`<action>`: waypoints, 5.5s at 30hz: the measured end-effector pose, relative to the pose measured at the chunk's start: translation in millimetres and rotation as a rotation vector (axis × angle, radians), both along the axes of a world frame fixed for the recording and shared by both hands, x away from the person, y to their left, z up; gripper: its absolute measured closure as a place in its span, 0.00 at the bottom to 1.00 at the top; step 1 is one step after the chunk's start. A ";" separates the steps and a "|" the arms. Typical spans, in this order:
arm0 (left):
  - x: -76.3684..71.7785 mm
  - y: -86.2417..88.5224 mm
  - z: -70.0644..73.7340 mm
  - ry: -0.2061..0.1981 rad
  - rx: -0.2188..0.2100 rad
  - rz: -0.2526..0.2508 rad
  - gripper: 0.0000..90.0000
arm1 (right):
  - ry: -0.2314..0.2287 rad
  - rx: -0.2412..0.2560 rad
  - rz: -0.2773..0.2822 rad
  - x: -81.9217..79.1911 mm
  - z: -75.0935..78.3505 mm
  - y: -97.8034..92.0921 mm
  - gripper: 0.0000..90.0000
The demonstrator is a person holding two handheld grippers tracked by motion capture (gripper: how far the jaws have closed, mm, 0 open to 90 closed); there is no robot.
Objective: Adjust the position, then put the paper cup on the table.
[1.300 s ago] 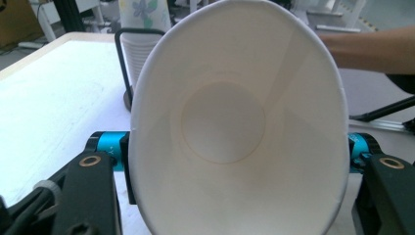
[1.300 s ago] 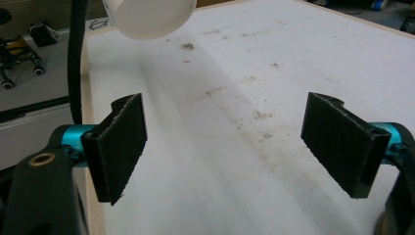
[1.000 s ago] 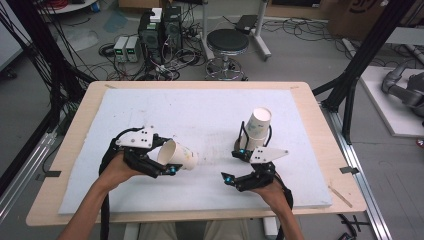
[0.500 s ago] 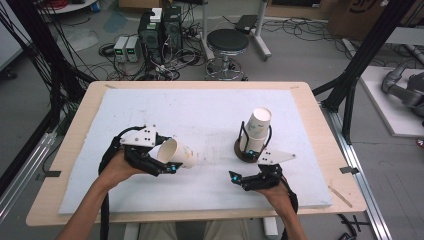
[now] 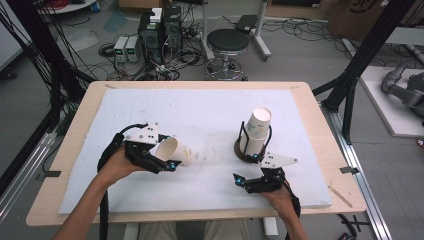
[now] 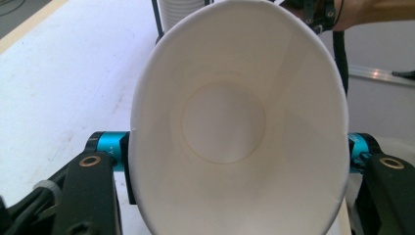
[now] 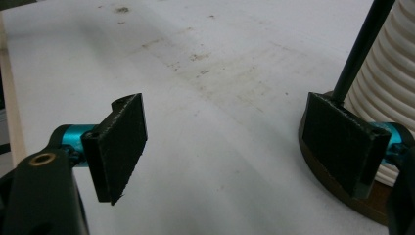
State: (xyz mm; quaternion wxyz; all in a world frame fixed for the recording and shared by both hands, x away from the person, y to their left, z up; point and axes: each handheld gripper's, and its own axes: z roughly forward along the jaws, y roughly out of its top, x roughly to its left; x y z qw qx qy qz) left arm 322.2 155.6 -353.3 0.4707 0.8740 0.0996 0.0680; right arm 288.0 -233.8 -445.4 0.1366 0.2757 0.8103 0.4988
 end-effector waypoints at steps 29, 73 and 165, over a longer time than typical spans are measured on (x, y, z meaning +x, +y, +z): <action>14.0 -10.0 4.1 0.030 0.274 0.005 0.37 | 0.007 -0.016 -0.015 -0.7 -4.9 -1.4 0.19; 24.3 -32.2 -4.5 0.047 0.355 -0.029 0.38 | 0.009 -0.004 -0.013 -0.6 -5.3 -2.5 0.19; 39.7 -73.8 -48.3 0.132 0.457 0.016 0.08 | 0.010 -0.002 -0.006 -0.8 -5.3 -2.9 0.19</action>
